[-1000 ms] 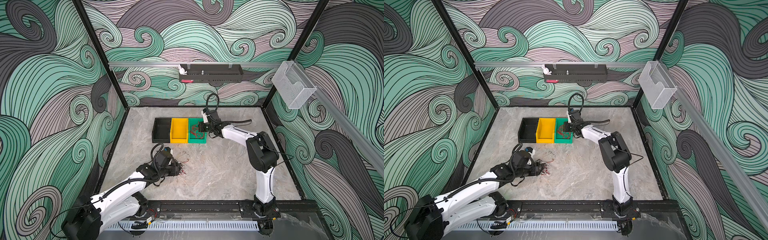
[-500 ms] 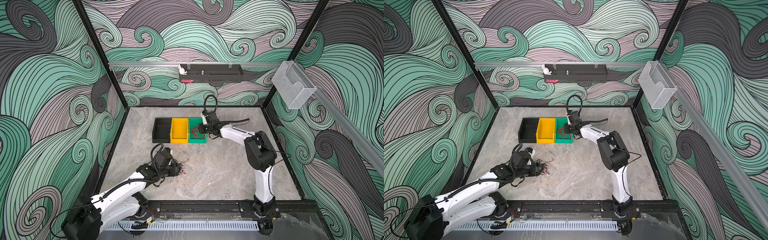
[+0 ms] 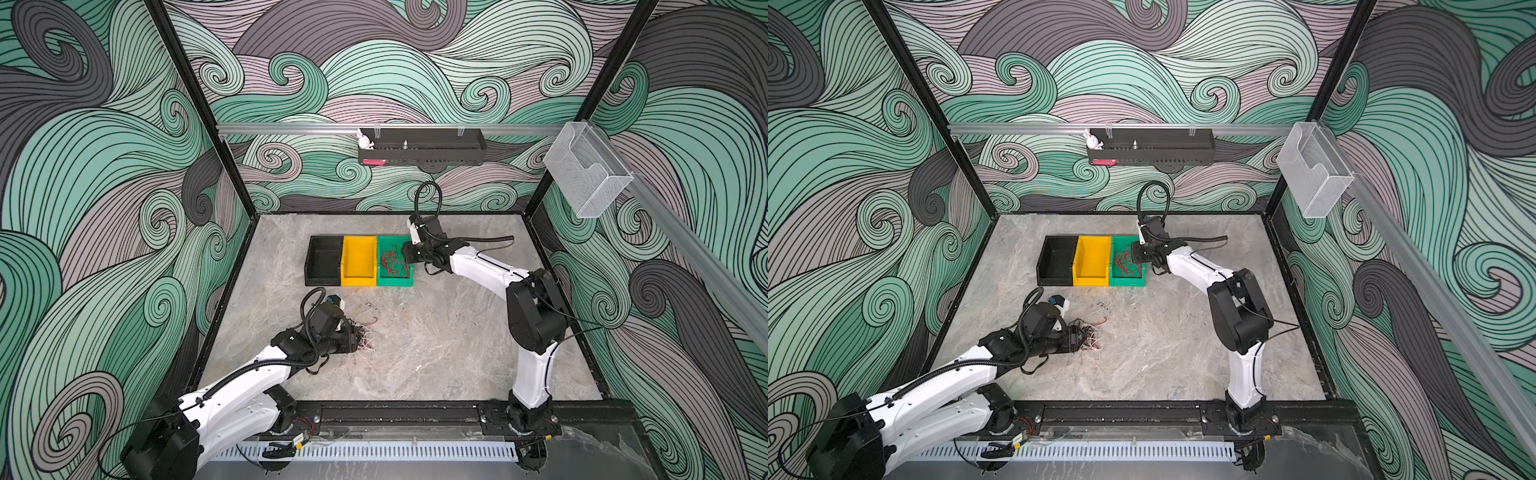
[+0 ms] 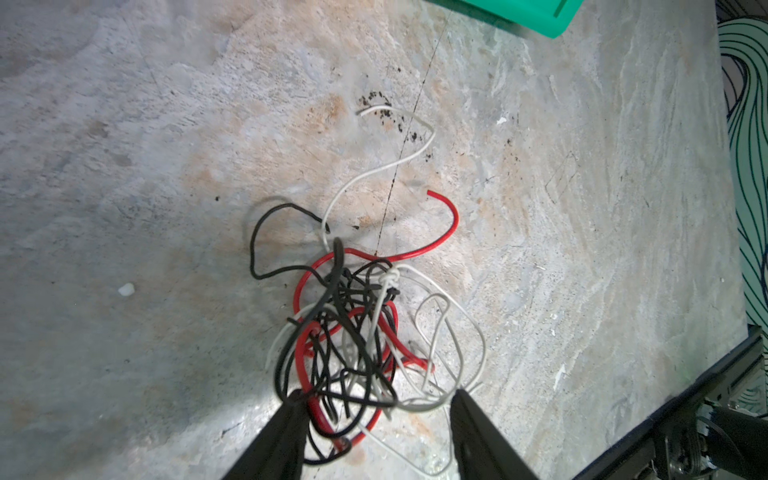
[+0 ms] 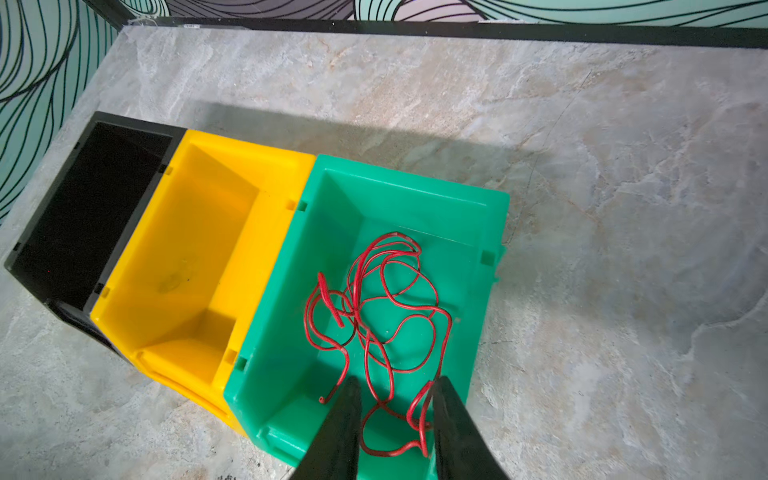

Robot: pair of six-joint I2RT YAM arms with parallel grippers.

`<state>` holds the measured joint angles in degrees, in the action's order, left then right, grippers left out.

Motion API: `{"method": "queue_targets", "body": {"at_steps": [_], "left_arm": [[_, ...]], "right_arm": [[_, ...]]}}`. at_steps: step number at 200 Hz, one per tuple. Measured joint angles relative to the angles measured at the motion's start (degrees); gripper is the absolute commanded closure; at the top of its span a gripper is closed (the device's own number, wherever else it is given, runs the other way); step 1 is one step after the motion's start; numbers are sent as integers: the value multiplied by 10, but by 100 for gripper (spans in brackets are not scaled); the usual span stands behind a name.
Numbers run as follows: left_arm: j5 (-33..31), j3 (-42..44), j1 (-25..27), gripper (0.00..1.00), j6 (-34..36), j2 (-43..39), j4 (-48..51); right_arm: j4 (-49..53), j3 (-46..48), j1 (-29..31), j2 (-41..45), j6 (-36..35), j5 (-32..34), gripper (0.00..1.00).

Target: Untangle the cables

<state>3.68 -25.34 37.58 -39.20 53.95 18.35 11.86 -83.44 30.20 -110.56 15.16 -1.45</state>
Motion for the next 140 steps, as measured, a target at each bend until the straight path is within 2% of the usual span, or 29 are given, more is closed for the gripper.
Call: {"method": "queue_targets", "body": {"at_steps": [25,67,140], "left_arm": [[0,2,0,42,-1,-9,0],[0,15,0,41,-5,-28,-1],[-6,39,0,41,-18,-52,-6]], "right_arm": [[7,16,-1,18,-1,1,65],[25,73,-3,56,-2,0,55],[32,73,-18,52,0,-21,54]]}}
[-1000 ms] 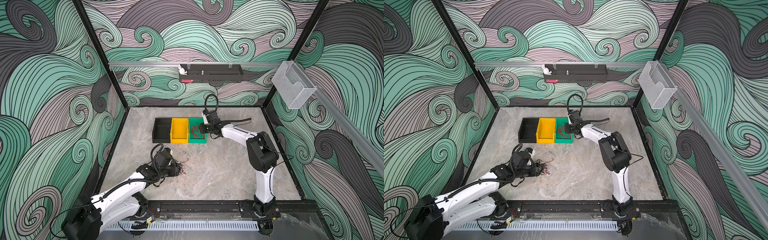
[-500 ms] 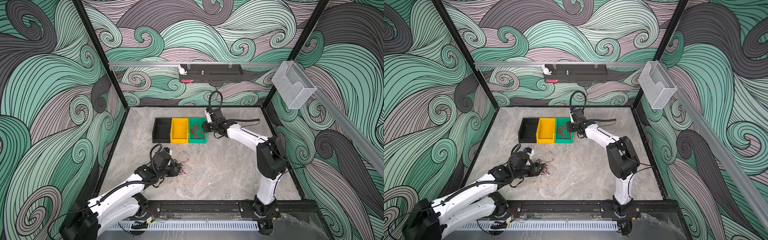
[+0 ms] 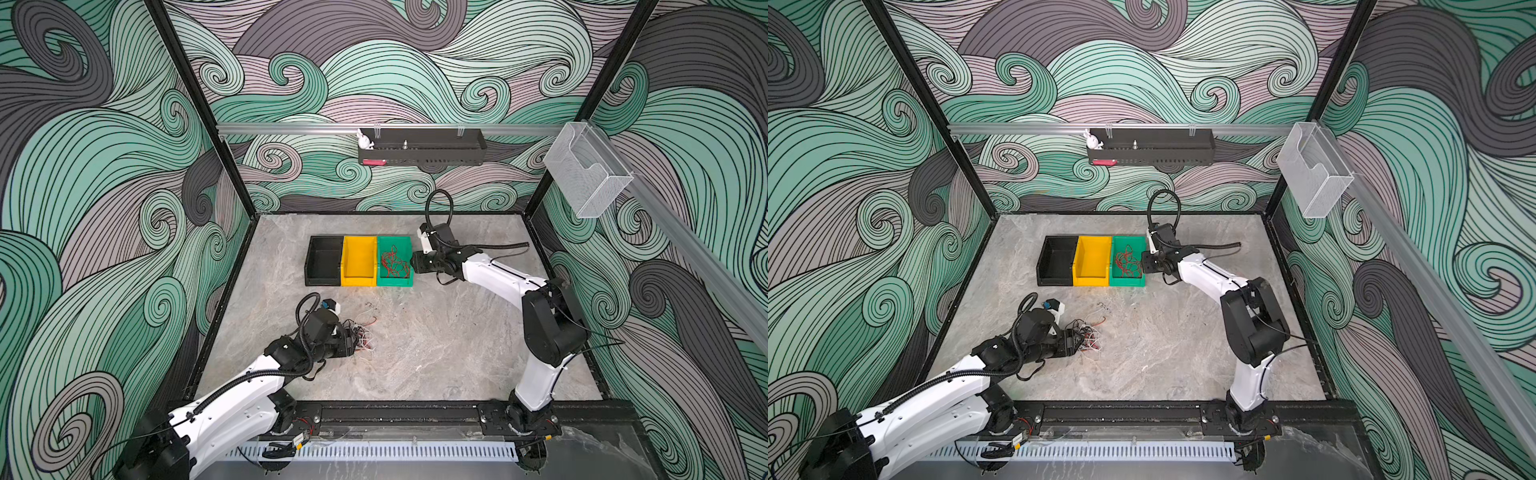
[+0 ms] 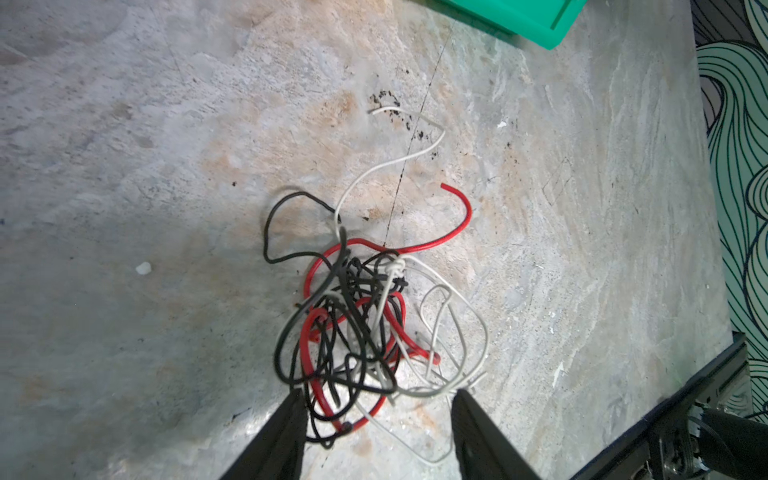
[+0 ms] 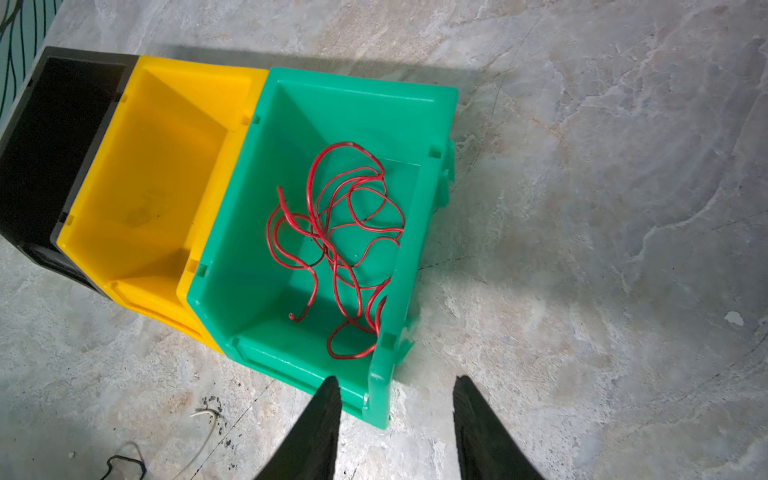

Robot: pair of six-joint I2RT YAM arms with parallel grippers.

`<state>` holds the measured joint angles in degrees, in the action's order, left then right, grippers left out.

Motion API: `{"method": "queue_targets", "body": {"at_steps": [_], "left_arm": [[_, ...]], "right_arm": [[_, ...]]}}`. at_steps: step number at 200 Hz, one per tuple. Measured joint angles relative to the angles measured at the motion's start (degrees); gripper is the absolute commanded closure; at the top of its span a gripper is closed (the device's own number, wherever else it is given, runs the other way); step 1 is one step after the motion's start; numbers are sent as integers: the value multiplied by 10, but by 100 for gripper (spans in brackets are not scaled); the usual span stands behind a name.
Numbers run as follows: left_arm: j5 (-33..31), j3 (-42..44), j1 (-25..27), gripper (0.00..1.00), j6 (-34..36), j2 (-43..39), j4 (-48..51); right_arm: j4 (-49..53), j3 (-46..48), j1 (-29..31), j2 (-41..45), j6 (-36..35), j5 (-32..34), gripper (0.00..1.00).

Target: Untangle the cables

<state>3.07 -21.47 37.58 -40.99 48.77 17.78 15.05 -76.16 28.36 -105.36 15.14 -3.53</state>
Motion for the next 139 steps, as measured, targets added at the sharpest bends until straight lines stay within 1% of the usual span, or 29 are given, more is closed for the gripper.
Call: {"method": "queue_targets", "body": {"at_steps": [53,98,111,139], "left_arm": [[-1,0,0,41,-2,0,-4],[-5,0,0,41,-2,0,-7],[-7,0,0,41,-2,0,-7],[-11,0,0,41,-2,2,-7]], "right_arm": [[3,-56,0,-70,8,1,56],[11,-84,0,-105,18,12,62],[13,-87,0,-108,19,18,67],[16,-87,-1,-110,19,24,72]]}}
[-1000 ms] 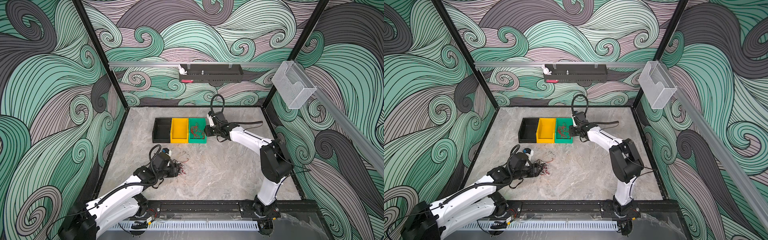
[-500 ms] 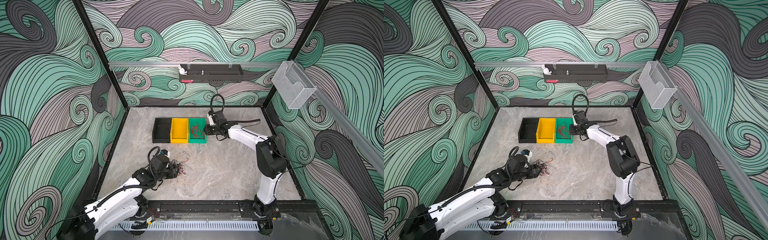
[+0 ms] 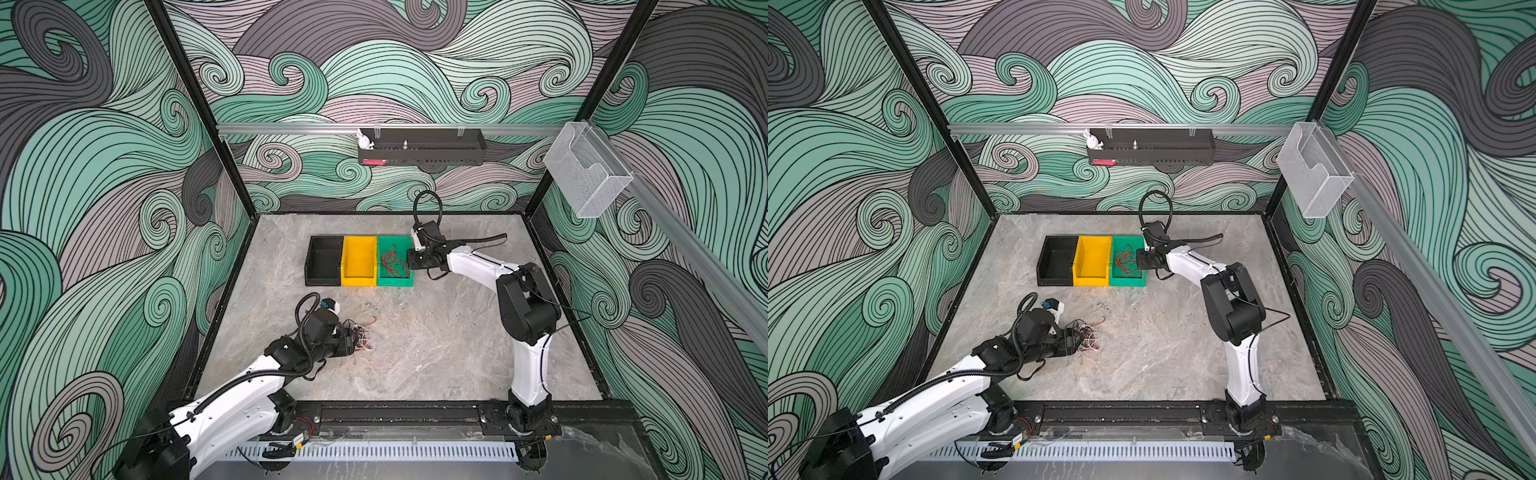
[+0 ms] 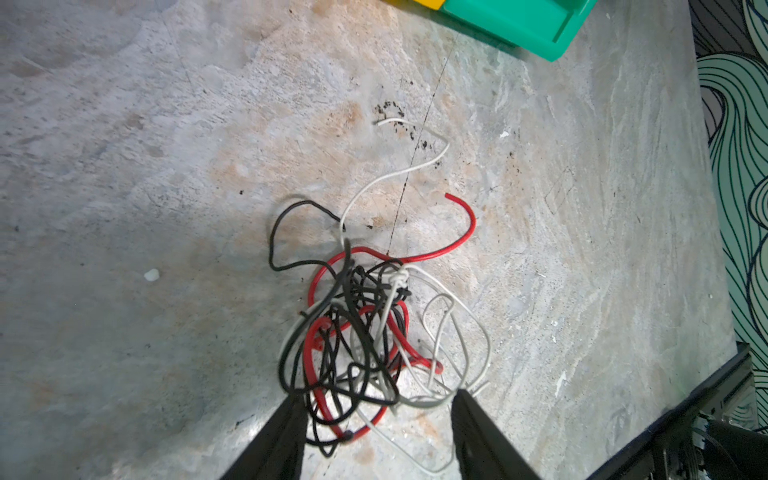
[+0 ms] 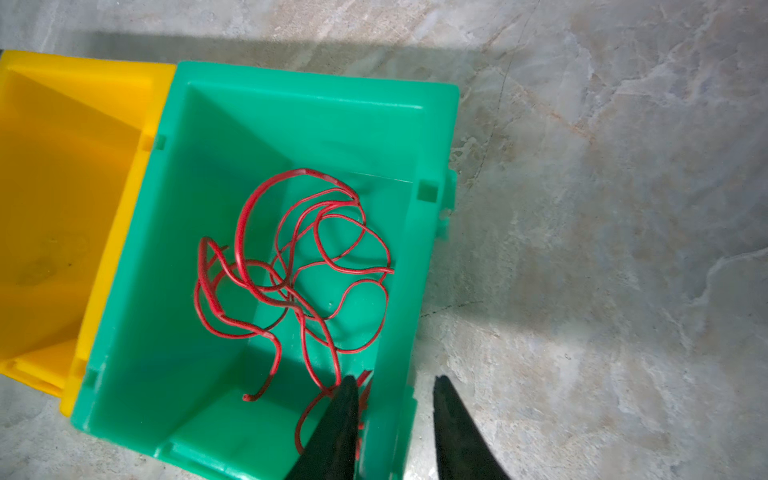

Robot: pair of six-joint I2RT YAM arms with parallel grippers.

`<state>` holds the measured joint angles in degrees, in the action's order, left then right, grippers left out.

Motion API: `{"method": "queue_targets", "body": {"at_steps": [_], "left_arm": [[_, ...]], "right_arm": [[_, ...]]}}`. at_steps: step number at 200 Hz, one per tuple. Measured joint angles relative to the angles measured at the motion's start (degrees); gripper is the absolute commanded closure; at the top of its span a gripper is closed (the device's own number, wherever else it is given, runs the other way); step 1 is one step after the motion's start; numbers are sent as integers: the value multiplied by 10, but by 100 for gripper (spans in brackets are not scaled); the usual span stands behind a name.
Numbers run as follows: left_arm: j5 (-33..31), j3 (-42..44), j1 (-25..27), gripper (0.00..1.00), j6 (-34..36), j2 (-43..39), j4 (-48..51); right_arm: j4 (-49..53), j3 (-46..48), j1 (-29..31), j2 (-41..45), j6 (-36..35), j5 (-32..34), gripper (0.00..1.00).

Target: Untangle the cables

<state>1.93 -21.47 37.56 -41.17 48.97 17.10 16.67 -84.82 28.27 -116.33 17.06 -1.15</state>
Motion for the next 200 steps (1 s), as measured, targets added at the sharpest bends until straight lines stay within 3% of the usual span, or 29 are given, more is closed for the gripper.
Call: {"method": "queue_targets", "body": {"at_steps": [42,106,200], "left_arm": [[-4,0,-1,42,0,0,0],[-9,0,-7,43,1,8,-1],[-11,-2,-7,43,6,18,-2]], "right_arm": [[-3,9,-5,3,-3,7,83],[-9,93,-23,67,-14,24,85],[-10,205,-52,160,43,90,86]]}}
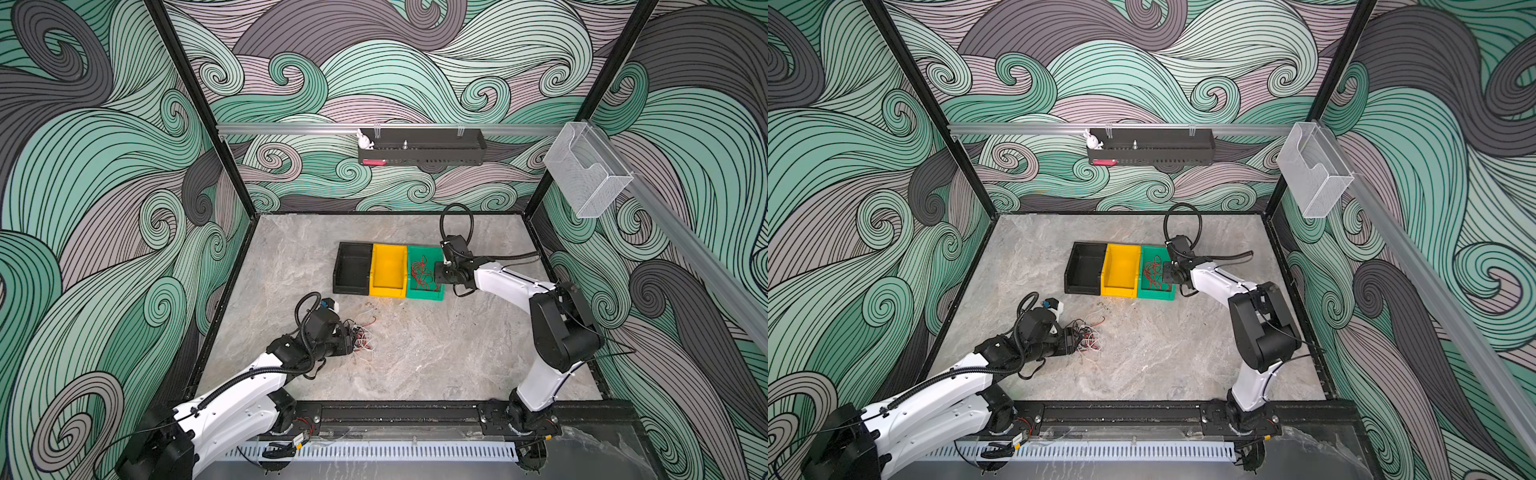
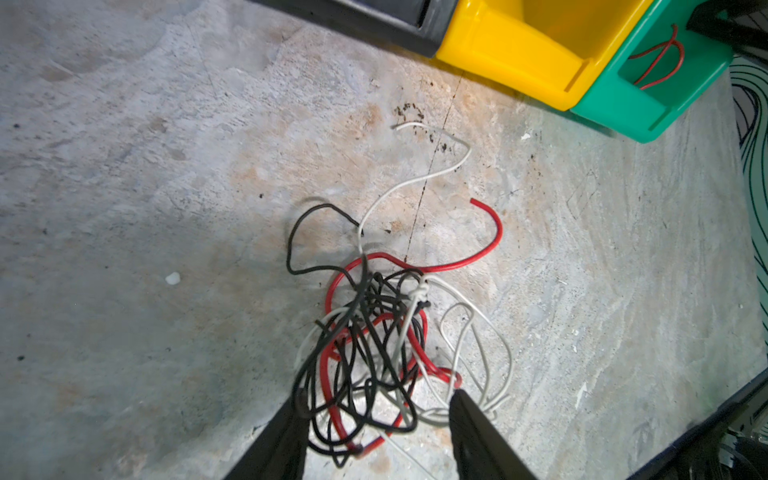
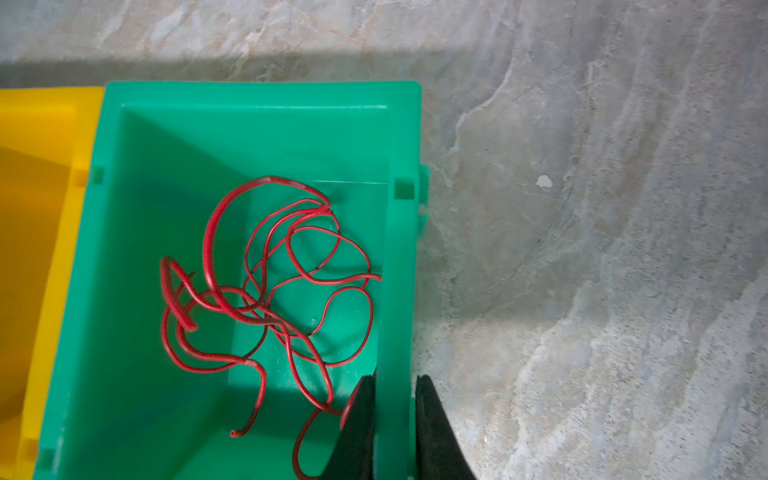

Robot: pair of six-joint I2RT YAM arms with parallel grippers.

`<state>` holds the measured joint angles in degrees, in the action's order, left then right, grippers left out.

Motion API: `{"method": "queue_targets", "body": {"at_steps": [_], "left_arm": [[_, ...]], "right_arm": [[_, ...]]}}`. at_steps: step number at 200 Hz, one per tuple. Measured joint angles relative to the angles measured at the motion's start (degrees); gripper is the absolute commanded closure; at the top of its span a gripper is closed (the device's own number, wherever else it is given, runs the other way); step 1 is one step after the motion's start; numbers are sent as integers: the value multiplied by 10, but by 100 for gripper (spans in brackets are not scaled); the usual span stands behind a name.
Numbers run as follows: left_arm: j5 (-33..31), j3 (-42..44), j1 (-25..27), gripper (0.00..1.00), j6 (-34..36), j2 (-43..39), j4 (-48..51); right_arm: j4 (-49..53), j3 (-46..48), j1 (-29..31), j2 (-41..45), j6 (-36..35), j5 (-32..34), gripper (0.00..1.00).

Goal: Untangle the cables
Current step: 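Move the right gripper back toward the wire pile beside the left gripper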

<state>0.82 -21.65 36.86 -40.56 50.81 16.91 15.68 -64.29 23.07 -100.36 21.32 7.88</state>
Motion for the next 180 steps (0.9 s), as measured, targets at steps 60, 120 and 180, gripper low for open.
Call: {"method": "queue_targets", "body": {"at_steps": [60,120,180], "left_arm": [[1,-6,-1,44,0,1,-1],[30,-21,-1,46,3,24,-3],[78,-43,-1,52,9,84,-25]], "right_arm": [[15,2,-30,3,-20,3,65],[47,3,-5,78,-36,-34,54],[42,56,104,136,-17,-110,48]]}}
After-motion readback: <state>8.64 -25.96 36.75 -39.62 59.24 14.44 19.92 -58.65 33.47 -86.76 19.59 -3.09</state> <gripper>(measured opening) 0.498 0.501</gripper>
